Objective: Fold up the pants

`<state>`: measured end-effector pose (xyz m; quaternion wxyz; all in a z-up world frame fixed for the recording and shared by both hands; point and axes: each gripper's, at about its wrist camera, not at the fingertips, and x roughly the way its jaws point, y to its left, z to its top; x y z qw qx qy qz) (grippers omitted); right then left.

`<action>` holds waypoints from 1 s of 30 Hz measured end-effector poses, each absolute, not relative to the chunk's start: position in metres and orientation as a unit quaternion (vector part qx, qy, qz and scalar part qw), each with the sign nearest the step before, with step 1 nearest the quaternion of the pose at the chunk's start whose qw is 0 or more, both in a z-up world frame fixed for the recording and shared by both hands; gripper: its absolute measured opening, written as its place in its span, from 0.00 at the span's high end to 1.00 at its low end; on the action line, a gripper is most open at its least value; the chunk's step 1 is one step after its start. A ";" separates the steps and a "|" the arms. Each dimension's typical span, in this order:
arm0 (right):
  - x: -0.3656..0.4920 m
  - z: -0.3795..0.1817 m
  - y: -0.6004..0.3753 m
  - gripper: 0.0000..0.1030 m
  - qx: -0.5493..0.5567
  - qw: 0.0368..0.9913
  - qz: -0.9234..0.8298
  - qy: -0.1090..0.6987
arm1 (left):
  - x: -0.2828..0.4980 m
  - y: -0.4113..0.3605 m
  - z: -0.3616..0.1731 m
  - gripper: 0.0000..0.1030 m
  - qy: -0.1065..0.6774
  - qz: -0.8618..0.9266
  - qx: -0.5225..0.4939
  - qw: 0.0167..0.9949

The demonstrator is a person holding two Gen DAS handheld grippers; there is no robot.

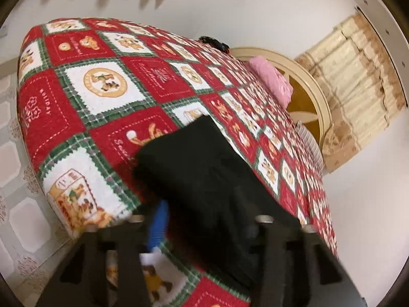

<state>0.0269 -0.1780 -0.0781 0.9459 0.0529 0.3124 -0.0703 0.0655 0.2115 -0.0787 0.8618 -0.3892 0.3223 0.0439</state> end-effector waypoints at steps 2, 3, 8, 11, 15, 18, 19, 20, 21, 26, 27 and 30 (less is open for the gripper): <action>0.027 -0.078 -0.178 0.49 0.054 0.946 -0.070 0.312 | 0.065 0.214 -0.082 0.79 0.322 0.044 -0.391 0.861; 0.027 -0.078 -0.178 0.49 0.055 0.946 -0.070 0.311 | 0.063 0.214 -0.082 0.82 0.322 0.045 -0.386 0.863; 0.019 -0.071 -0.189 0.49 0.099 0.950 -0.061 0.290 | 0.061 0.200 -0.066 0.86 0.313 0.045 -0.328 0.890; 0.009 -0.060 -0.213 0.49 0.148 0.951 -0.070 0.263 | 0.060 0.185 -0.042 0.86 0.291 0.029 -0.287 0.912; 0.003 -0.051 -0.247 0.49 0.175 0.945 -0.096 0.260 | 0.055 0.139 0.001 0.87 0.249 -0.042 -0.206 0.945; -0.004 -0.049 -0.271 0.49 0.201 0.938 -0.107 0.262 | 0.052 0.089 0.019 0.87 0.237 -0.117 -0.154 0.952; -0.006 -0.048 -0.276 0.49 0.209 0.936 -0.112 0.260 | 0.050 0.073 0.021 0.87 0.235 -0.137 -0.136 0.953; -0.010 -0.048 -0.281 0.49 0.218 0.935 -0.116 0.257 | 0.048 0.055 0.020 0.87 0.235 -0.161 -0.117 0.951; -0.013 -0.049 -0.286 0.49 0.228 0.933 -0.118 0.254 | 0.046 0.038 0.018 0.87 0.237 -0.184 -0.097 0.949; -0.016 -0.051 -0.291 0.49 0.248 0.929 -0.112 0.252 | 0.035 -0.017 -0.014 0.87 0.281 -0.238 -0.009 0.930; -0.015 -0.052 -0.290 0.49 0.248 0.929 -0.106 0.253 | 0.033 -0.024 -0.022 0.87 0.290 -0.240 0.008 0.926; -0.012 -0.055 -0.287 0.49 0.260 0.927 -0.081 0.256 | 0.028 -0.034 -0.038 0.87 0.298 -0.235 0.051 0.924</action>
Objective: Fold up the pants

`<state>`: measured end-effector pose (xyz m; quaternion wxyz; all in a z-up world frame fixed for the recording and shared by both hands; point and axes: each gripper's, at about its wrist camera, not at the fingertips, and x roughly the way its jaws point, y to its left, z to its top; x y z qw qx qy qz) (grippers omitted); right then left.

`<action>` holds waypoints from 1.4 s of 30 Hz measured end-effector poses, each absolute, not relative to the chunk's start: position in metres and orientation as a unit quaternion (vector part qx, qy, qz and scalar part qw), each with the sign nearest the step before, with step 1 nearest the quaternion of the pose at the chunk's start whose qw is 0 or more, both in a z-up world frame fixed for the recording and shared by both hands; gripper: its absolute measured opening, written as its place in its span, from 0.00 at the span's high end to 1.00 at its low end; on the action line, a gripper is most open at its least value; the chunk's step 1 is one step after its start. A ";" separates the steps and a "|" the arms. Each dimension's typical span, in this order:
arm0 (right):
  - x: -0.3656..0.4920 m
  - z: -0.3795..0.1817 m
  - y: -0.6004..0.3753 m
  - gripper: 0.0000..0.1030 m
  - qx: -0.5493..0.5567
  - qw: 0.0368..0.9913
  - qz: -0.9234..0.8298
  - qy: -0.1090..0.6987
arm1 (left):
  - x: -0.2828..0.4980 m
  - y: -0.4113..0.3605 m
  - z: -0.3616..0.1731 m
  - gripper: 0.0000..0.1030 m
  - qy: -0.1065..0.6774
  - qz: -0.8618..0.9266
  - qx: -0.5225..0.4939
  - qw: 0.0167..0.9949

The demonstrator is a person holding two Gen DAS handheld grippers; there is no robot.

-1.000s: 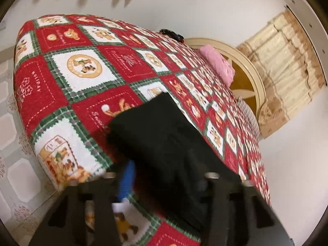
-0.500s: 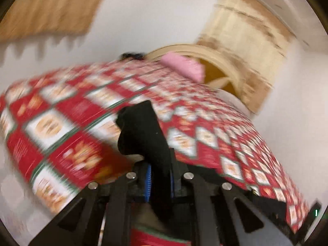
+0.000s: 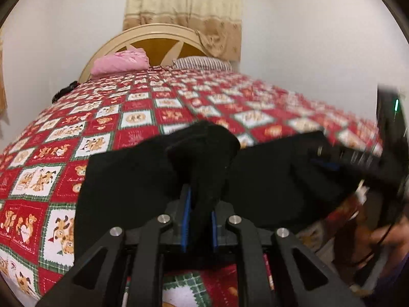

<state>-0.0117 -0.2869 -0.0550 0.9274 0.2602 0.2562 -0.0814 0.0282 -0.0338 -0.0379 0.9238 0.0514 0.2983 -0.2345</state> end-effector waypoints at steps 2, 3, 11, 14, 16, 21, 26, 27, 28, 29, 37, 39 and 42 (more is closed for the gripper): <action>-0.009 -0.056 -0.285 0.49 0.275 0.925 -0.053 0.255 | 0.030 -0.033 -0.043 0.87 0.305 -0.234 0.056 0.921; -0.008 -0.056 -0.284 0.49 0.291 0.922 -0.027 0.253 | 0.031 -0.031 -0.046 0.87 0.309 -0.233 0.053 0.921; 0.040 -0.062 -0.263 0.30 0.397 0.866 0.127 0.278 | 0.019 -0.038 -0.055 0.86 0.291 -0.237 0.067 0.925; 0.062 -0.067 -0.249 0.30 0.385 0.859 0.146 0.305 | 0.017 -0.040 -0.057 0.86 0.285 -0.236 0.079 0.925; 0.071 -0.070 -0.236 0.30 0.371 0.858 0.149 0.322 | 0.016 -0.039 -0.057 0.85 0.284 -0.239 0.083 0.925; 0.080 -0.073 -0.213 0.30 0.347 0.857 0.172 0.340 | 0.012 -0.035 -0.055 0.77 0.290 -0.259 0.101 0.916; 0.080 -0.078 -0.221 0.30 0.371 0.847 0.171 0.340 | 0.000 -0.013 -0.041 0.23 0.287 -0.279 0.092 0.912; 0.081 -0.080 -0.224 0.30 0.379 0.844 0.172 0.339 | -0.003 -0.006 -0.036 0.22 0.278 -0.277 0.086 0.916; 0.081 -0.081 -0.226 0.30 0.384 0.842 0.173 0.338 | -0.006 0.000 -0.033 0.22 0.275 -0.278 0.080 0.917; 0.081 -0.081 -0.228 0.30 0.392 0.839 0.175 0.335 | -0.006 0.006 -0.029 0.22 0.274 -0.278 0.072 0.918; 0.085 -0.086 -0.230 0.43 0.417 0.829 0.158 0.339 | 0.017 0.056 -0.016 0.21 0.290 -0.196 -0.027 0.936; 0.082 -0.087 -0.226 0.62 0.386 0.844 0.142 0.343 | 0.031 0.067 -0.021 0.17 0.315 -0.166 -0.054 0.933; 0.078 -0.086 -0.223 0.76 0.349 0.864 0.125 0.342 | 0.041 0.079 -0.033 0.17 0.342 -0.135 -0.085 0.926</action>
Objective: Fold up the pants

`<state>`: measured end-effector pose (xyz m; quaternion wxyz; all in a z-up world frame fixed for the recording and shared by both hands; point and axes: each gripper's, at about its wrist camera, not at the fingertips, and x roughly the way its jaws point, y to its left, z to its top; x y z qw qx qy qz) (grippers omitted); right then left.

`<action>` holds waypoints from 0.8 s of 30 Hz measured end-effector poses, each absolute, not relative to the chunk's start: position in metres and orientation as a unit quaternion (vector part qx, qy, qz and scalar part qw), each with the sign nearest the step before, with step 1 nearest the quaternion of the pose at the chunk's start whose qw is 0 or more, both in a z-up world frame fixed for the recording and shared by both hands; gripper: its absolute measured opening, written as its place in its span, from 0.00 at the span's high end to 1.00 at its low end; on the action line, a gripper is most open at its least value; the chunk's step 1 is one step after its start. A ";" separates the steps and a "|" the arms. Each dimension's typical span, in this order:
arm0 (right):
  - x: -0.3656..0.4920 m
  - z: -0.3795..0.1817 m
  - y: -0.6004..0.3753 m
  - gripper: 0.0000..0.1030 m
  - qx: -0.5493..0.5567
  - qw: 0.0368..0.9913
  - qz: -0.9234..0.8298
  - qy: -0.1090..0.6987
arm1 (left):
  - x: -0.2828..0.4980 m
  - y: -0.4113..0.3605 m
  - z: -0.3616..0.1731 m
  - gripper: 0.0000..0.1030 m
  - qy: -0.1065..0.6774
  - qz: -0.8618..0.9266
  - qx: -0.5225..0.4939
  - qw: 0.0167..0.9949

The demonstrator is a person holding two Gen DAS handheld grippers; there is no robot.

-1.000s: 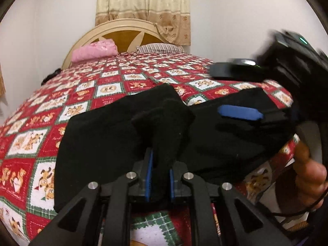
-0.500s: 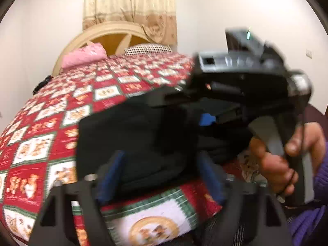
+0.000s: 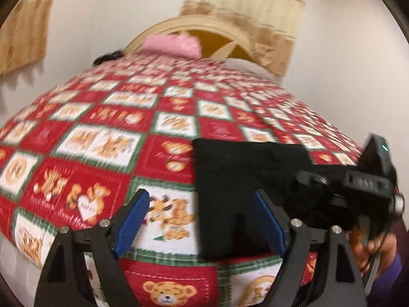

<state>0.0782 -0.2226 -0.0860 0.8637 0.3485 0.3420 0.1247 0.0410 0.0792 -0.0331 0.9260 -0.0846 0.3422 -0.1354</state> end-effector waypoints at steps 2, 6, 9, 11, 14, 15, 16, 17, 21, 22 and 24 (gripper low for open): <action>0.077 -0.081 -0.218 0.77 0.323 0.875 0.117 0.341 | 0.044 0.084 -0.040 0.17 0.356 -0.129 -0.103 0.920; 0.067 -0.061 -0.200 0.79 0.252 0.905 0.105 0.326 | 0.043 0.088 -0.042 0.17 0.360 -0.115 -0.113 0.919; 0.056 -0.046 -0.193 0.80 0.220 0.920 0.110 0.306 | 0.044 0.090 -0.037 0.17 0.353 -0.112 -0.111 0.922; 0.053 -0.037 -0.196 0.80 0.216 0.922 0.119 0.298 | 0.045 0.090 -0.032 0.17 0.348 -0.111 -0.111 0.924; 0.048 -0.027 -0.208 0.80 0.217 0.922 0.127 0.294 | 0.049 0.087 -0.025 0.17 0.343 -0.115 -0.109 0.926; 0.046 -0.024 -0.213 0.80 0.215 0.923 0.127 0.294 | 0.050 0.085 -0.023 0.17 0.341 -0.116 -0.105 0.927; 0.045 -0.022 -0.217 0.80 0.211 0.923 0.126 0.295 | 0.052 0.083 -0.021 0.17 0.339 -0.116 -0.102 0.928; 0.043 -0.020 -0.220 0.80 0.207 0.924 0.124 0.296 | 0.054 0.079 -0.018 0.17 0.335 -0.115 -0.095 0.930; 0.031 -0.013 -0.245 0.80 0.206 0.923 0.116 0.305 | 0.062 0.068 -0.012 0.17 0.334 -0.114 -0.080 0.932; 0.027 -0.011 -0.252 0.80 0.206 0.922 0.115 0.305 | 0.064 0.066 -0.011 0.17 0.334 -0.114 -0.078 0.932; 0.017 -0.006 -0.266 0.80 0.203 0.924 0.109 0.304 | 0.066 0.062 -0.010 0.17 0.333 -0.116 -0.077 0.933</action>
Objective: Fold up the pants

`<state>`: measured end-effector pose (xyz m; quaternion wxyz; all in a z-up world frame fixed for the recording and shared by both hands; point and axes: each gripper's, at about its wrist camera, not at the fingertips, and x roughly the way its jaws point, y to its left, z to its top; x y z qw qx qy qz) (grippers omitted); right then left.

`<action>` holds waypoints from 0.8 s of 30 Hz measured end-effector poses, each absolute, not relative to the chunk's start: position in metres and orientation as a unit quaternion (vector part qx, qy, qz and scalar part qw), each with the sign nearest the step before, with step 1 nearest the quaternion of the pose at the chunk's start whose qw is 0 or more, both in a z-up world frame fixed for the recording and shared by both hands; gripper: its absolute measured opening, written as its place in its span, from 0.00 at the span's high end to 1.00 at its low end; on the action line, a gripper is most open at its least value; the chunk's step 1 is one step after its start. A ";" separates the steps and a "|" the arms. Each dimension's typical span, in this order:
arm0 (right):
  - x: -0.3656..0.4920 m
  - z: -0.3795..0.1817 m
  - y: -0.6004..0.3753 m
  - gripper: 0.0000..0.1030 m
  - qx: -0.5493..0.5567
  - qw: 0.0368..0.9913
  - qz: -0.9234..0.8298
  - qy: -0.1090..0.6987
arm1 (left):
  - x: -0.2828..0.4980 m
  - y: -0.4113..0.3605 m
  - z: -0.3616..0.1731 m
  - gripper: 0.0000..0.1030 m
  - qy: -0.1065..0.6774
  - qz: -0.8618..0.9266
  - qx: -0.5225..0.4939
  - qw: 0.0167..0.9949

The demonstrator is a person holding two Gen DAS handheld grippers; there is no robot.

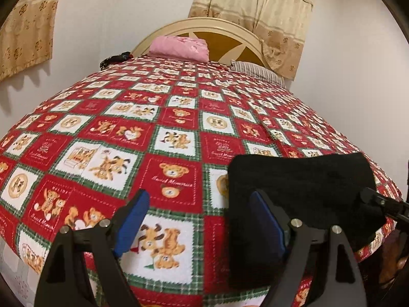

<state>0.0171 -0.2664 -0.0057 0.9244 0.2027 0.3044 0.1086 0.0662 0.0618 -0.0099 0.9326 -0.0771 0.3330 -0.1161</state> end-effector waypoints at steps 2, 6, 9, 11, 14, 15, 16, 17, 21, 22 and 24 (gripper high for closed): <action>0.010 -0.003 -0.280 0.80 0.208 0.924 0.105 0.304 | 0.069 0.059 -0.010 0.17 0.335 -0.118 -0.080 0.932; -0.005 -0.002 -0.300 0.80 0.215 0.924 0.098 0.302 | 0.075 0.050 -0.012 0.17 0.345 -0.122 -0.078 0.927; -0.015 -0.003 -0.311 0.80 0.213 0.925 0.089 0.302 | 0.075 0.041 -0.010 0.17 0.345 -0.130 -0.069 0.927; -0.021 -0.004 -0.320 0.80 0.210 0.927 0.077 0.300 | 0.076 0.032 -0.009 0.17 0.346 -0.136 -0.058 0.927; -0.024 -0.008 -0.332 0.80 0.213 0.925 0.071 0.307 | 0.077 0.021 -0.008 0.17 0.349 -0.140 -0.047 0.925; -0.025 -0.010 -0.335 0.80 0.209 0.924 0.069 0.311 | 0.077 0.017 -0.009 0.17 0.351 -0.143 -0.043 0.924; -0.026 -0.012 -0.337 0.80 0.203 0.925 0.064 0.315 | 0.077 0.013 -0.009 0.17 0.352 -0.146 -0.040 0.924; -0.026 -0.014 -0.338 0.80 0.195 0.926 0.054 0.318 | 0.077 0.008 -0.009 0.17 0.354 -0.148 -0.033 0.923; -0.029 -0.026 -0.346 0.80 0.171 0.928 0.015 0.331 | 0.075 -0.004 -0.009 0.17 0.357 -0.151 -0.014 0.922; -0.029 -0.030 -0.349 0.80 0.176 0.926 0.015 0.332 | 0.075 -0.006 -0.009 0.17 0.357 -0.153 -0.012 0.921; -0.028 -0.036 -0.352 0.80 0.182 0.925 0.013 0.334 | 0.076 -0.009 -0.007 0.17 0.359 -0.156 -0.015 0.920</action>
